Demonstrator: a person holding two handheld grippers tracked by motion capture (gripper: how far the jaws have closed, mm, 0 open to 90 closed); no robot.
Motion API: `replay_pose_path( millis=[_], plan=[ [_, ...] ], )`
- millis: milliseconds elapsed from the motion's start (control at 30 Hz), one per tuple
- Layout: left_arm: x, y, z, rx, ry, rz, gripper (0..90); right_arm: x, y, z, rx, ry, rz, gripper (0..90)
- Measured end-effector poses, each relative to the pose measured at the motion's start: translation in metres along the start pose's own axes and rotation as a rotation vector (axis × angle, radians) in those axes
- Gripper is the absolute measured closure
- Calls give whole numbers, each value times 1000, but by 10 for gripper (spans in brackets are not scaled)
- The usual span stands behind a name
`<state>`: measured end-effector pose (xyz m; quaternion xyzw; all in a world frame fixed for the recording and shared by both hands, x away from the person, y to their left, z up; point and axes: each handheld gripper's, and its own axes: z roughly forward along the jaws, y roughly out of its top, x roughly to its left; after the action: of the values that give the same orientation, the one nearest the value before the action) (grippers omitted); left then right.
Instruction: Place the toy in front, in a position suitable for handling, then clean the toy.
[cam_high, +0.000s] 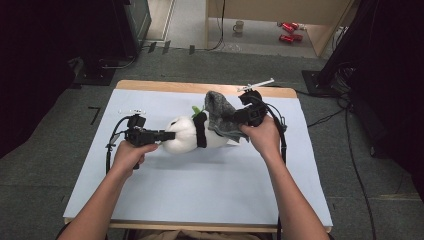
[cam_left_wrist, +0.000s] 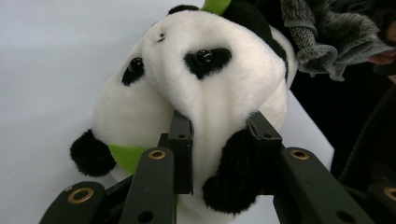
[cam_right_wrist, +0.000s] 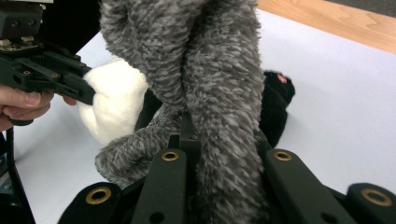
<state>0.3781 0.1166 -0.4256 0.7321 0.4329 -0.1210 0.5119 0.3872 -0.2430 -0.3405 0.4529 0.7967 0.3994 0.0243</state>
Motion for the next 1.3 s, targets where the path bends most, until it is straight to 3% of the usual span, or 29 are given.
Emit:
replay_pose_path(
  millis=[133,300,367,433,600,667,867,1033,1100,1300],
  plan=[
    [-9,-3,-5,8,-18,-20,684,6,-1,-9,-16,15,0,774],
    [-7,-7,-5,34,-55,-99,678,8,-1,-11,-14,16,-12,774],
    [-6,-8,-3,62,-60,-99,671,8,-1,-11,-8,17,-6,774],
    [-5,-8,-2,53,-55,-104,667,7,-1,-10,-9,19,-8,774],
    [-2,-4,1,38,30,-72,650,6,0,-5,-30,21,-12,774],
    [0,-3,3,42,73,-50,638,8,2,-5,-39,43,-3,774],
    [1,1,5,20,111,-47,600,24,8,-1,-39,64,-22,774],
    [6,4,5,1,119,-67,568,42,10,12,-26,118,-32,773],
    [6,6,5,-5,126,-33,549,49,9,19,-27,125,-37,773],
    [6,7,5,-25,137,-4,513,60,5,43,27,132,-53,773]
  ],
)
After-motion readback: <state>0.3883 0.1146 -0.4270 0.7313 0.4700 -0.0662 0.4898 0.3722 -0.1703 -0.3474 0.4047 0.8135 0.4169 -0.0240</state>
